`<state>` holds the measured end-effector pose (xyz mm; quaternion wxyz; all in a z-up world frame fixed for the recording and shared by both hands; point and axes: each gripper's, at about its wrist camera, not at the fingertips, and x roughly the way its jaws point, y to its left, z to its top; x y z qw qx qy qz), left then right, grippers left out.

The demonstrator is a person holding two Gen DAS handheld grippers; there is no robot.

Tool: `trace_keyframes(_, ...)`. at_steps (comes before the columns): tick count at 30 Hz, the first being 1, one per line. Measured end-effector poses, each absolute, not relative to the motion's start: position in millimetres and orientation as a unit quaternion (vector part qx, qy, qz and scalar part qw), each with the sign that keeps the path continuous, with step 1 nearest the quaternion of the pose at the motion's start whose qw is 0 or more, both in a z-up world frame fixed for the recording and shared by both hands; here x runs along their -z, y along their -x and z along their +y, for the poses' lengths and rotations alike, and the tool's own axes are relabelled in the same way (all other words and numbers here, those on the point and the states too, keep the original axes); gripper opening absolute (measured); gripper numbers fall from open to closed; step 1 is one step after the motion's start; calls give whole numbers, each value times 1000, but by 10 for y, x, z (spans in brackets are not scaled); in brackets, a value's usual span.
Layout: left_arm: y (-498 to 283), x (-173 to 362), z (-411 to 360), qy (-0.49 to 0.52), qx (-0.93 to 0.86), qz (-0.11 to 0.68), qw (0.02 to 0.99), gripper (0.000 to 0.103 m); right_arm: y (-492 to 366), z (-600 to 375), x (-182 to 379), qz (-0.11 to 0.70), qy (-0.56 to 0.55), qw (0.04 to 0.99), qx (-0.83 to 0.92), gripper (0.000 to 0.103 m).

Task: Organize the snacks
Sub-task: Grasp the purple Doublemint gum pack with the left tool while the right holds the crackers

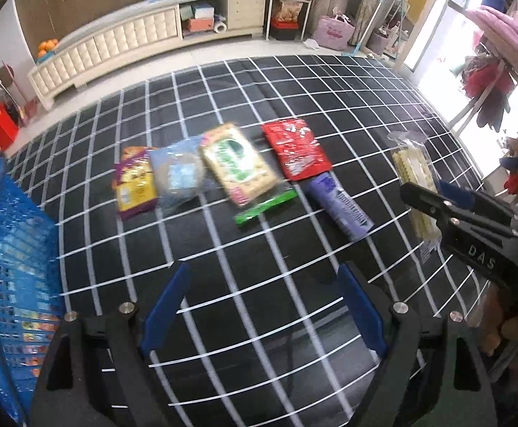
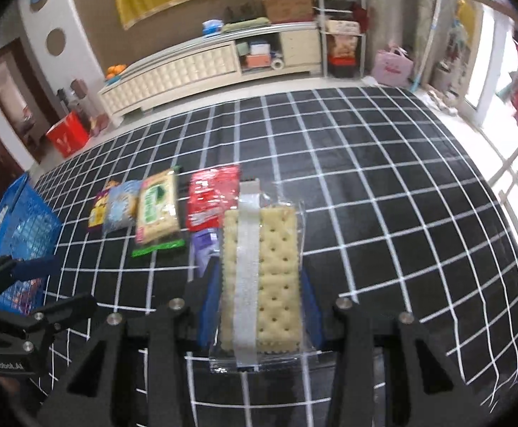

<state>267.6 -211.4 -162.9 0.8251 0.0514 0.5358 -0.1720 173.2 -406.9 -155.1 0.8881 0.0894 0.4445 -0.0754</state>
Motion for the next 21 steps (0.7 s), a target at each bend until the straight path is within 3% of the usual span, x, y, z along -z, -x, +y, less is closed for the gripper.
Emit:
trace_keyframes(12,-2986,1964,-2780,-52,170,570,802,83,-1745,-4313,1713,471,-91,870,114,47)
trace_keyframes(21,-3187,2182,-3119,-71,149,577,800,77,-1778,-4332,1784,489,-95,858,124,47)
